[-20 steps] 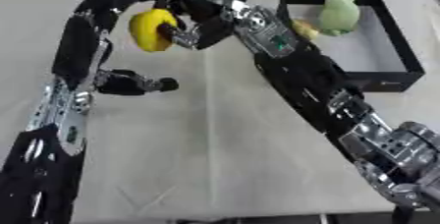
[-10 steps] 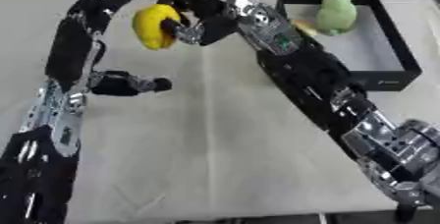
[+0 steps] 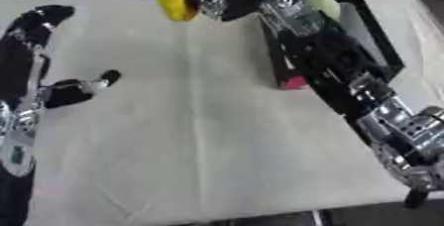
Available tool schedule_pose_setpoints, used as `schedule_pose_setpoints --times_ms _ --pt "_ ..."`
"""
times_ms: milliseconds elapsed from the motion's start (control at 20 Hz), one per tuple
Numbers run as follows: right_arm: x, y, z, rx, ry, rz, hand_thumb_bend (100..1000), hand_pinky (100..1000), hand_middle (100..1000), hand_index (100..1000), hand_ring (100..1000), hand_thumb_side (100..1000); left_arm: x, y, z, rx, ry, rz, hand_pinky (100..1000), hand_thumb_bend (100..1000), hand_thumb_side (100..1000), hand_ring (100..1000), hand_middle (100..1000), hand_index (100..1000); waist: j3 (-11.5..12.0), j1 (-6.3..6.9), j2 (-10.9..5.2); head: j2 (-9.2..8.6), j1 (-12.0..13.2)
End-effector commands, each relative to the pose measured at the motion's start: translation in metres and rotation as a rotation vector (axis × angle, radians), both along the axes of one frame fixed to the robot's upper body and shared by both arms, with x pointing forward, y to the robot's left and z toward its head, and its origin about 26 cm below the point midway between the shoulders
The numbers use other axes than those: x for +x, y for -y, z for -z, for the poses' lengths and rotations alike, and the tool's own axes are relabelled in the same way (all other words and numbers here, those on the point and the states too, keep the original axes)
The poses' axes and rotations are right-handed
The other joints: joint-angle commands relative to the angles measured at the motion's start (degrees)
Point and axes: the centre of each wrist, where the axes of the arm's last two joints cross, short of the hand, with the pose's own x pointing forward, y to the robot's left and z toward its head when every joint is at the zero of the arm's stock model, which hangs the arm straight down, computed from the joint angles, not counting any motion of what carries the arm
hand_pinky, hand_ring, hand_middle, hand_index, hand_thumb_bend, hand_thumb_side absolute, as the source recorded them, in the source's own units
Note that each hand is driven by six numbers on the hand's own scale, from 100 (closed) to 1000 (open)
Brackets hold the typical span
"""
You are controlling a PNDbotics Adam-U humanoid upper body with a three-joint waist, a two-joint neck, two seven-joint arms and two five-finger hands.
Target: Pick up the objects with one hand, pass them to the other hand, and then place them into the box on the other side of the table.
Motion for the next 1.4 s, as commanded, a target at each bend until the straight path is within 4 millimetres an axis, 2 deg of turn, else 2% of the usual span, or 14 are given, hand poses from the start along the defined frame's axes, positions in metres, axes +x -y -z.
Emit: schedule_pose_setpoints --times_ms 50,200,450,600,800,950,1200,1300,1350,1400 --pt "-0.015 0.057 -0.032 0.015 0.056 0.133 100 876 229 524 1000 217 -0.005 -0.042 -0.023 -0.048 0.062 -0.033 765 612 331 716 744 838 0.2 0.26 -0.99 -0.84 -1.5" --pt "-0.024 0.094 -0.033 0.025 0.035 0.230 100 881 232 532 1000 218 -0.015 -0.065 -0.033 -0.114 0.074 -0.075 769 588 315 715 741 836 0.3 0.39 -0.46 -2.63 -3.4" --pt "-0.041 0.144 -0.035 0.053 0.034 0.366 100 880 230 535 1000 216 -0.030 -0.090 -0.043 -0.199 0.102 -0.118 767 571 315 711 739 832 0.5 0.57 0.41 -5.26 -6.4" --pt "-0.049 0.167 -0.031 0.048 0.025 0.431 100 880 231 540 1000 210 -0.036 -0.097 -0.046 -0.230 0.113 -0.139 765 564 316 708 736 830 0.6 0.68 0.82 -6.98 -8.6" --pt "-0.058 0.187 -0.025 0.035 0.026 0.489 100 879 231 543 1000 206 -0.040 -0.099 -0.052 -0.260 0.137 -0.148 764 557 316 709 737 831 0.7 0.89 1.39 -9.60 -11.9" --pt "-0.062 0.199 -0.018 0.020 0.018 0.528 100 879 234 552 1000 202 -0.042 -0.099 -0.056 -0.274 0.152 -0.152 764 554 314 708 736 831 0.7 0.99 1.62 -9.98 -13.1" --pt "-0.065 0.210 -0.009 -0.040 0.018 0.560 100 874 251 583 1000 198 -0.044 -0.101 -0.059 -0.290 0.165 -0.166 766 552 311 709 737 832 0.8 1.07 1.72 -9.30 -13.3" --pt "-0.066 0.213 -0.005 -0.096 0.034 0.567 100 864 301 640 1000 198 -0.044 -0.102 -0.060 -0.297 0.173 -0.172 766 553 310 711 739 832 0.9 1.08 1.73 -8.95 -13.1" --pt "-0.067 0.215 -0.003 -0.131 0.049 0.570 100 862 372 715 1000 201 -0.044 -0.102 -0.061 -0.298 0.177 -0.173 767 556 308 712 739 832 0.9 1.07 1.71 -8.74 -13.1" --pt "-0.068 0.218 -0.002 -0.172 0.069 0.571 100 862 372 715 1000 201 -0.045 -0.102 -0.062 -0.298 0.180 -0.175 767 556 308 712 739 832 1.0 1.05 1.70 -8.56 -13.0"
